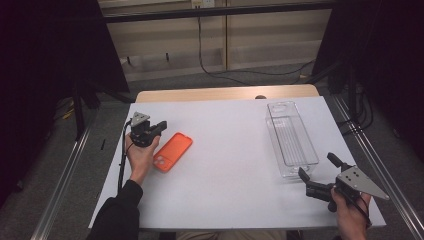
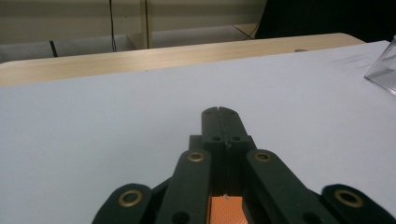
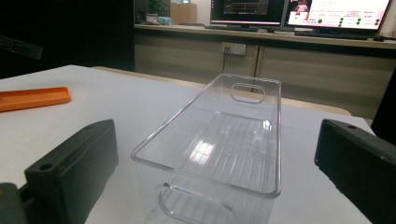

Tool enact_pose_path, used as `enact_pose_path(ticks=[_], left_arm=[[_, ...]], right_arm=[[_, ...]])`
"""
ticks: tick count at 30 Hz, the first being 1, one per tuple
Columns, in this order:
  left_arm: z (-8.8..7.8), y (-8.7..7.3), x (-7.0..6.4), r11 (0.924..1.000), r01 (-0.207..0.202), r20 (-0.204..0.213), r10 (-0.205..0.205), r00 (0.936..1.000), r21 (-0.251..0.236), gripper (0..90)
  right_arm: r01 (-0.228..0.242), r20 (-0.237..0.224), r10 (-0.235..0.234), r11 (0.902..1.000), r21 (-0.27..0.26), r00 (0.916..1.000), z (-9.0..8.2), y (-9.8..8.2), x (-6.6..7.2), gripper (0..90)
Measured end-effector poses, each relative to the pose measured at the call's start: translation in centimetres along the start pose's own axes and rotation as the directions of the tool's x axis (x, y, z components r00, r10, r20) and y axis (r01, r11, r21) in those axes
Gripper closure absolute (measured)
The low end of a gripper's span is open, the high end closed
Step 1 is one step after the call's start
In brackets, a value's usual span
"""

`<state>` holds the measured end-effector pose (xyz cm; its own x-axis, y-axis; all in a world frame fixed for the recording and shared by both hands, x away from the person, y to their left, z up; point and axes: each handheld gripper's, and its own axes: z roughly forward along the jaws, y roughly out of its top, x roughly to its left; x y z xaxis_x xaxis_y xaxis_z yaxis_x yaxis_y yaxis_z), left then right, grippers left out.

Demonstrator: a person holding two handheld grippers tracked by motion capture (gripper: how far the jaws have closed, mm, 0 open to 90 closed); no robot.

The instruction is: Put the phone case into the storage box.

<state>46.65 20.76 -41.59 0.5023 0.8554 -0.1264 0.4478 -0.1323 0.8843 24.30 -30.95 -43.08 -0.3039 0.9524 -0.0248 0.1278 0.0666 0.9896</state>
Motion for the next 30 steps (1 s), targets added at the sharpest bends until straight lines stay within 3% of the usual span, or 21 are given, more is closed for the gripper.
enact_pose_path(ticks=[6,10,11,12,13,15,16,17,19,24,26,30], left_arm=[[0.9,0.2,-0.2,0.9974,-0.007,-0.012,0.008,0.9999,0.071,90.0],[1.5,0.3,-0.2,0.9922,0.011,0.004,-0.011,0.9999,0.124,90.0],[2.1,0.4,-0.3,0.9841,0.002,0.004,-0.002,1.0,0.178,90.0],[2.1,0.4,-0.3,0.9841,0.002,0.004,-0.002,1.0,0.178,90.0],[2.4,0.4,-0.3,0.979,-0.008,0.002,0.008,1.0,0.204,90.0],[2.7,0.3,-0.2,0.9762,0.013,-0.007,-0.012,0.9999,0.217,90.0],[3.0,0.1,0.0,0.9695,0.03,-0.004,-0.03,0.9995,0.243,90.0],[3.0,0.1,0.0,0.9695,0.03,-0.004,-0.03,0.9995,0.243,90.0],[3.5,-0.4,0.1,0.9574,0.039,-0.022,-0.034,0.9992,0.286,90.0],[3.9,-0.7,0.3,0.9524,0.059,-0.045,-0.048,0.9979,0.299,90.0],[4.1,-0.7,0.5,0.9434,0.068,-0.043,-0.057,0.9974,0.325,90.0],[4.4,-0.8,0.7,0.9362,0.065,-0.055,-0.05,0.9973,0.345,90.0]], right_arm=[[-0.001,0.001,0.001,1.0,-0.001,1.0,-0.1,0.0,0.0,0.0],[-0.003,0.001,0.003,1.0,-0.001,1.0,-0.1,0.0,0.0,0.0],[-0.002,0.0,0.002,1.0,-0.001,1.0,0.0,0.0,0.0,0.0],[-0.002,0.0,0.002,1.0,-0.001,1.0,0.0,0.0,0.0,0.0],[0.0,-0.003,0.0,1.0,-0.001,1.0,0.0,0.0,0.0,0.0],[-0.002,0.002,0.002,1.0,-0.004,1.0,-0.1,0.0,0.0,0.0],[-0.004,0.001,0.004,1.0,-0.004,1.0,-0.1,0.0,0.0,0.0],[-0.005,0.002,0.005,1.0,-0.004,1.0,-0.1,0.0,0.0,0.0],[-0.002,0.0,0.002,1.0,-0.003,1.0,-0.1,0.0,0.0,0.0],[-0.003,-0.001,0.003,1.0,-0.002,1.0,-0.1,0.0,0.0,0.0],[-0.003,0.0,0.003,1.0,-0.003,1.0,-0.1,0.0,0.0,0.0],[-0.002,0.001,0.002,1.0,0.0,1.0,-0.1,0.0,0.0,0.0]])
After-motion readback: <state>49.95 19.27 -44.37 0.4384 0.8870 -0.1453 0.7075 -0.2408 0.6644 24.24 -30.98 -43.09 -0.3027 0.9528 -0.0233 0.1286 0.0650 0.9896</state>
